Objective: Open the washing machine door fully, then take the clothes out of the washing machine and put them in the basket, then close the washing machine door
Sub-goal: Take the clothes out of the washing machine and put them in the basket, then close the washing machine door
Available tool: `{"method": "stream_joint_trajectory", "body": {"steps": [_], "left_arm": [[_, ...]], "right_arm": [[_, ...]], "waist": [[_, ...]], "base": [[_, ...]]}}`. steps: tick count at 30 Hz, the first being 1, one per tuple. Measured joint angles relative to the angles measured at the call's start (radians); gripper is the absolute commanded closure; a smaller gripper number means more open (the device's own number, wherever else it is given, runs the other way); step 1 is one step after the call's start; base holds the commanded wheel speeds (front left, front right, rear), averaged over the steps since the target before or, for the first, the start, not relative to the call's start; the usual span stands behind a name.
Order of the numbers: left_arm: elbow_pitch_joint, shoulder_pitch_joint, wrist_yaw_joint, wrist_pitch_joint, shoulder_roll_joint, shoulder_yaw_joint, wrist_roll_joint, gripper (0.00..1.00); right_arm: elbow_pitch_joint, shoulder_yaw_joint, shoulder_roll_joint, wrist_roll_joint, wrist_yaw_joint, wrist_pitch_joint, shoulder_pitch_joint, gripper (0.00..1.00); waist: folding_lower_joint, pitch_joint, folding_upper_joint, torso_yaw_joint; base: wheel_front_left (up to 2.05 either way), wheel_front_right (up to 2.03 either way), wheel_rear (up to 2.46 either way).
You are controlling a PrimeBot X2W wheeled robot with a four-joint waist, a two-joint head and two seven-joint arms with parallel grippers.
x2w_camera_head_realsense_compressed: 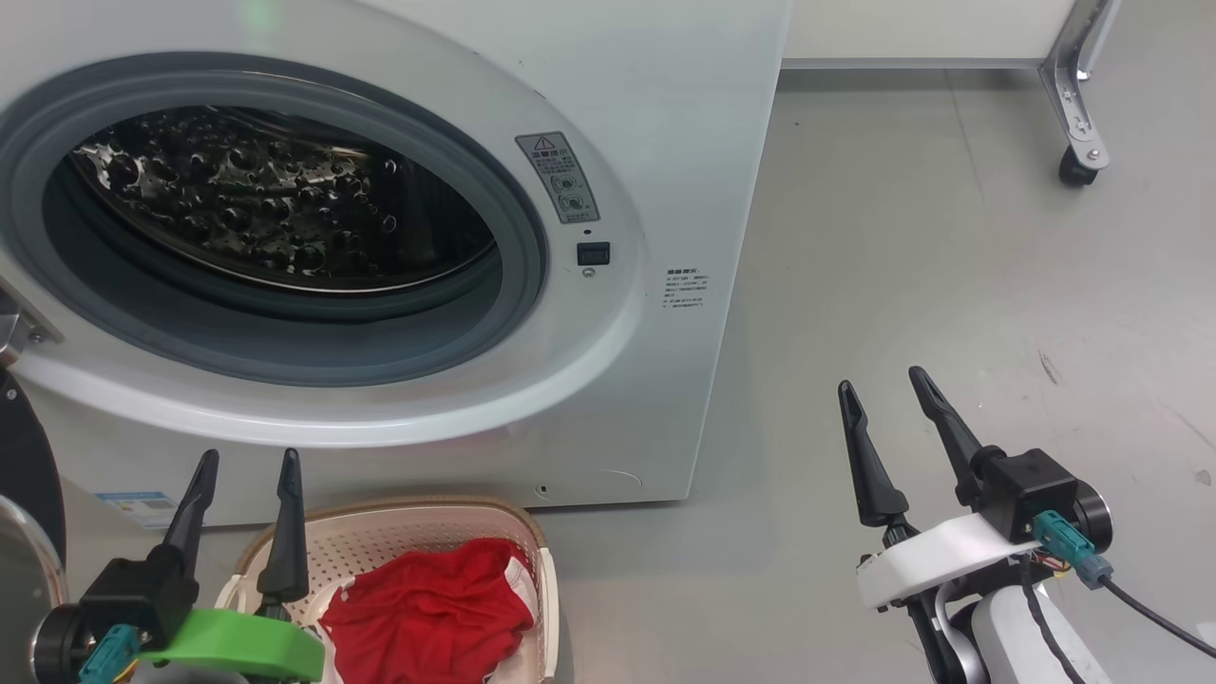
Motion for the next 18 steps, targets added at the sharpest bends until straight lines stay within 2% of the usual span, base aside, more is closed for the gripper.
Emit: {"method": "stream_joint_trajectory", "body": {"steps": [9,18], "left_arm": [[-0.002,0.0,-0.001,0.0,-0.002,0.011,0.0,0.0],[-0.002,0.0,-0.009,0.0,-0.005,0.017,0.0,0.0]], "right_arm": [[0.0,0.0,0.001,-0.001,0.0,0.0,0.0,0.0],[0.001,0.0,0.003,-0.002,0.0,0.0,0.0,0.0]], "waist": [[0.0,0.003,0.0,-0.001],[0.0,0.006,0.0,-0.002]], "base": [[-0.54,0.54,0.0],[-0.92,0.92,0.0]]}}
